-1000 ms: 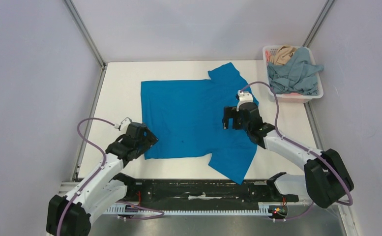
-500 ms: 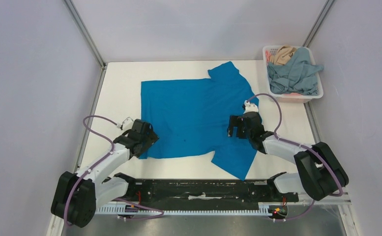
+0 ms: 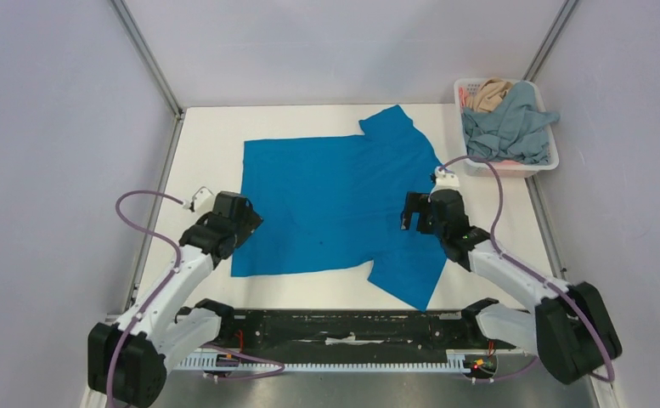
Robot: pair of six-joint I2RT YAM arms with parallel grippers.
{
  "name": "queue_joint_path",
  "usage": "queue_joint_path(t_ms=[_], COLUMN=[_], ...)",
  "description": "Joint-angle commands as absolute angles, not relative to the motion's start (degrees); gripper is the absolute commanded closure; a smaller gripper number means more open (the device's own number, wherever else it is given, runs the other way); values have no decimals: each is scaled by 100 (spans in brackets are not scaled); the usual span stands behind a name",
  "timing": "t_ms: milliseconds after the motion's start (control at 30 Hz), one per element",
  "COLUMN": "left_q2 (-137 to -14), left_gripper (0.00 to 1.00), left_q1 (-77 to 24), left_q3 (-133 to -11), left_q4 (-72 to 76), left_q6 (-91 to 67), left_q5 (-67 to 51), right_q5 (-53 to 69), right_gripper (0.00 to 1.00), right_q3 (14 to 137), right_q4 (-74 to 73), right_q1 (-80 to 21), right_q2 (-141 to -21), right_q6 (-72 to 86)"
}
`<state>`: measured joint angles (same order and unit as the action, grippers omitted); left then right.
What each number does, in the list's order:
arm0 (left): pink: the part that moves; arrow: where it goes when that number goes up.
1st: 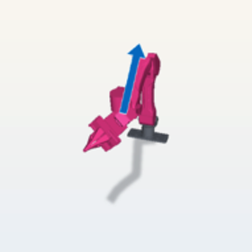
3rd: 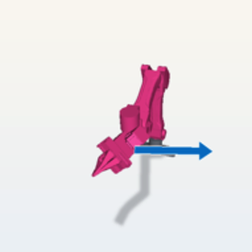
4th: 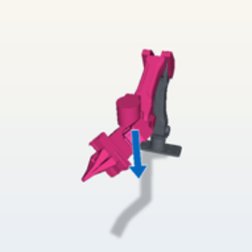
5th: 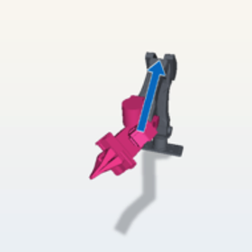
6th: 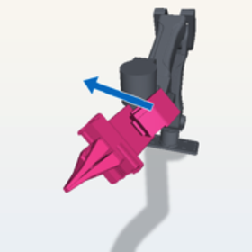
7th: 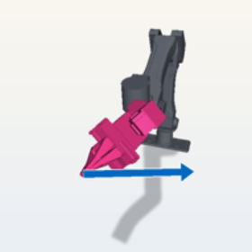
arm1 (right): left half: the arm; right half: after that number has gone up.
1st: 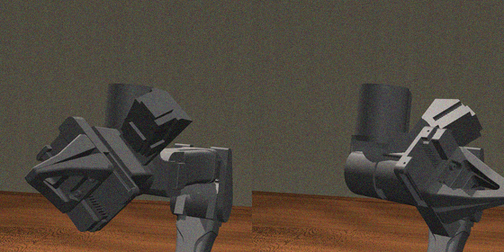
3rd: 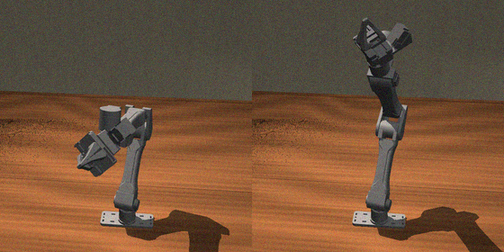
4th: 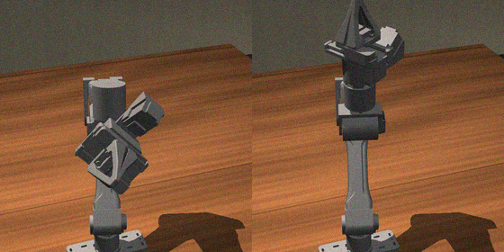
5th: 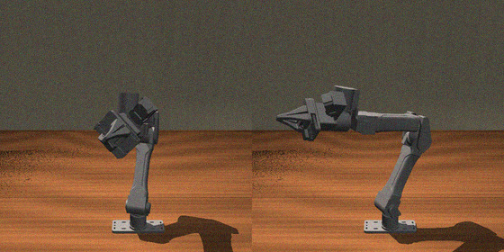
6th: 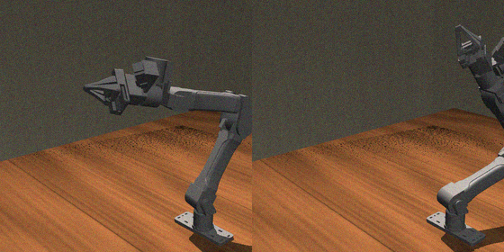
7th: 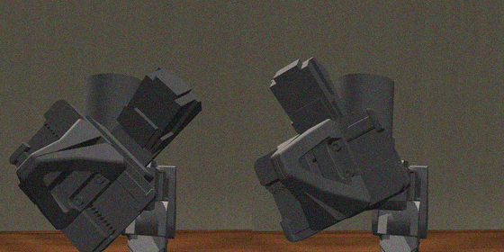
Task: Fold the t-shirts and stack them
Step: Grab the side of the flattened tshirt closest away from the robot with both arms
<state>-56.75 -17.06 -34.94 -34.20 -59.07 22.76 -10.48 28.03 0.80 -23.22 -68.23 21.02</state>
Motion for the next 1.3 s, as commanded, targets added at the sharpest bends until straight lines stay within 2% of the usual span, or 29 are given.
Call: queue_joint_path(t_ms=[0,133,267,500,633,900,967,1100,1267], left_q2=[-4851,-3777,-3155,-3813,-4347,-4946,-5109,-5279,-5224], left_gripper=[7,7,9,22,41,55,64,97,98], left_q1=[-1677,-1679,-1674,-1679,-1679,-1674,-1673,-1676,-1679], left_q3=[-3742,-3079,-2671,-2186,-2105,-1696,-1808,-1917,-1992], left_q4=[-4543,-5174,-5292,-4601,-4117,-3118,-3155,-3128,-3032], left_q6=[-6080,-6698,-7009,-7178,-7193,-7605,-7610,-7649,-7454], left_q5=[2320,2511,2360,1984,1982,2088,2222,2428,2610], right_q5=[-1809,-2371,-2434,-2301,-2349,-2578,-2648,-2676,-2675], right_gripper=[2,2,2,2,2,2,2,2,2], right_q3=[2708,2039,1760,1932,1990,2004,2006,2004,2048], right_q4=[-156,-66,-44,-127,-123,-169,-154,-150,-204], right_q1=[-2289,-2293,-2287,-2284,-2280,-2284,-2285,-2285,-2285], right_q2=[-5622,-4793,-4518,-4843,-4989,-4957,-4939,-4986,-5145], right_q6=[2324,2531,2497,2340,2329,2281,2278,2253,2136])
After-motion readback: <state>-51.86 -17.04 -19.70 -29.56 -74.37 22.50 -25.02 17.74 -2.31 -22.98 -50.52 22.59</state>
